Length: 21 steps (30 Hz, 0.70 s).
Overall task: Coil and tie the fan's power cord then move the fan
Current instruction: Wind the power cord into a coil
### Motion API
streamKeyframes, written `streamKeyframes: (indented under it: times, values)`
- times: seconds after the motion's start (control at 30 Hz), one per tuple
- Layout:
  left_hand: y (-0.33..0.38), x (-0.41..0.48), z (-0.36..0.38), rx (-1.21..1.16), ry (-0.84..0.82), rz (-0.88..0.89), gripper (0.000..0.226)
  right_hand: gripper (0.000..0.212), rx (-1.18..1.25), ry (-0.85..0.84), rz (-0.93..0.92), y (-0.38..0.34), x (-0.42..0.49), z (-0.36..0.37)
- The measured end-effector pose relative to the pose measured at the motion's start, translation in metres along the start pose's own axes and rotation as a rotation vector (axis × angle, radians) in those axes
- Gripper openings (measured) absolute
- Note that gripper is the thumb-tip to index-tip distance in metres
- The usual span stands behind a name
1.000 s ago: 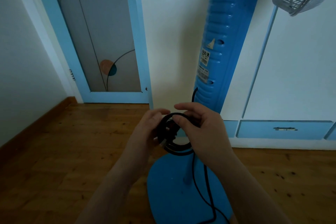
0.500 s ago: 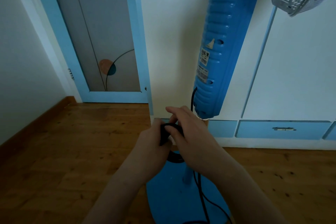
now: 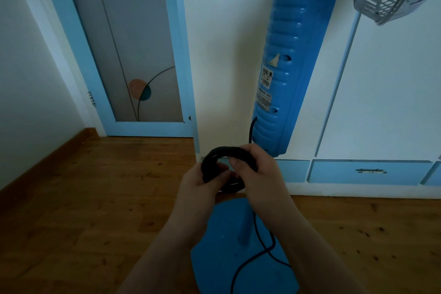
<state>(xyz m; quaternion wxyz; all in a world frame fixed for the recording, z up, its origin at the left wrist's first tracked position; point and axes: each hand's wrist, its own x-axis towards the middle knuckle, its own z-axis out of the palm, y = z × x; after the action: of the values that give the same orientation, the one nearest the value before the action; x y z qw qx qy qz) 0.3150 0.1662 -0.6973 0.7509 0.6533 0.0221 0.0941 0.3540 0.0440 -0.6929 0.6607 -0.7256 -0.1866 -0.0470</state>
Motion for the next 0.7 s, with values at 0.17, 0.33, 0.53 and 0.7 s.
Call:
streamKeyframes:
  times: [0.17,0.33,0.53,0.7]
  values:
    - [0.000,0.001,-0.014,0.404,-0.247,-0.046,0.016,0.031,-0.103,-0.015,-0.068,-0.008,-0.001,-0.016]
    - [0.000,0.001,-0.018,0.435,-0.248,-0.011,0.057,0.027,-0.316,-0.141,-0.102,-0.013,-0.005,-0.016]
    - [0.004,0.002,-0.012,0.477,-0.031,0.217,0.018,0.022,-0.393,-0.236,-0.218,-0.011,-0.006,-0.007]
    - [0.004,0.000,-0.007,0.197,0.142,0.125,0.018,0.033,-0.305,-0.167,-0.205,-0.006,-0.001,-0.009]
